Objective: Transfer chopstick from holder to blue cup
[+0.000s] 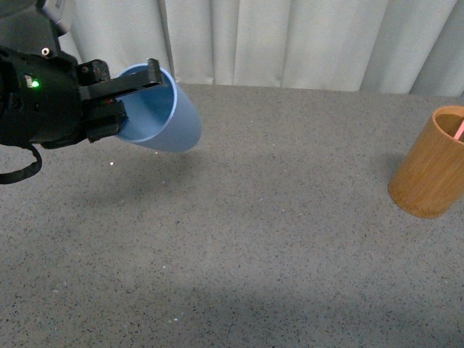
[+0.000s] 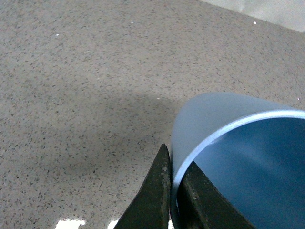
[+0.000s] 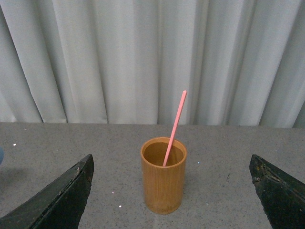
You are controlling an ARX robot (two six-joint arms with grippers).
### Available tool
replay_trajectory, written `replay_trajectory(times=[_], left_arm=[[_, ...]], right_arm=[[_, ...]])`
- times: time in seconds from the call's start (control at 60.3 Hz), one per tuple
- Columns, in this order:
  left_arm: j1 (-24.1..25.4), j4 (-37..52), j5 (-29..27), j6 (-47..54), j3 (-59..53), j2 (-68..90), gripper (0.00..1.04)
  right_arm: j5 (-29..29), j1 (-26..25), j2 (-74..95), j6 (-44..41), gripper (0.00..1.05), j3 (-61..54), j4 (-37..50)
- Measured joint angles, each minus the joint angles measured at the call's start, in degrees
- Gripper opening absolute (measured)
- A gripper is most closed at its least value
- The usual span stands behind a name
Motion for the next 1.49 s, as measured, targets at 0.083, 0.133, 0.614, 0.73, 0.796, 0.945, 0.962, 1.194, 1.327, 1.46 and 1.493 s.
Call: replay_trajectory(times=[0.083,0.133,0.614,0.73,0.796,0.945,0.962,1.194,1.327,1.46,1.493], left_arm=[[-2.5,-0.9,-0.8,2.5,0.4,-0.3,0.04],[-3.4,-1.2,-1.2,3.0,0.4,-0.3,0.04],[-7.7,-2.4,-6.9,4.2,1.7,4.9,0.04],[-8.1,-2.4,-7.5,4.2,2.5,5.9,0.04],[-8.3,-2.4,-7.8,4.2,2.9,6.6,0.04],[-8.5,-2.5,-8.3,4.3,3.2,7.8,0.04],[-8.5,-2.5,-8.5,4.4,3.3,8.0,0.04],[-8.6,-2.5,-9.6,4.7,3.3,9.7,0.04],[-8.6,-2.5,-9.7,4.9,3.3,10.0,0.04],[-8.6,-2.5,-9.8,4.9,3.3,10.0,0.04],[-8.6,-2.5,-9.8,5.0,3.3,10.0,0.04]], right_arm=[[0.0,0.0,0.0,0.0,0.95,0.0,0.0],[0.0,0.0,0.0,0.0,0.95,0.0,0.0],[0.0,0.0,0.0,0.0,0.95,0.0,0.0],[0.0,0.0,0.0,0.0,0.95,0.0,0.0],[0.0,0.0,0.0,0.0,0.95,0.0,0.0],[0.0,0.0,0.0,0.0,0.95,0.0,0.0],[0.0,0.0,0.0,0.0,0.95,0.0,0.0],[0.0,0.0,0.0,0.0,0.95,0.0,0.0],[0.0,0.0,0.0,0.0,0.95,0.0,0.0],[0.0,0.0,0.0,0.0,0.95,0.0,0.0],[0.0,0.0,0.0,0.0,0.95,0.0,0.0]])
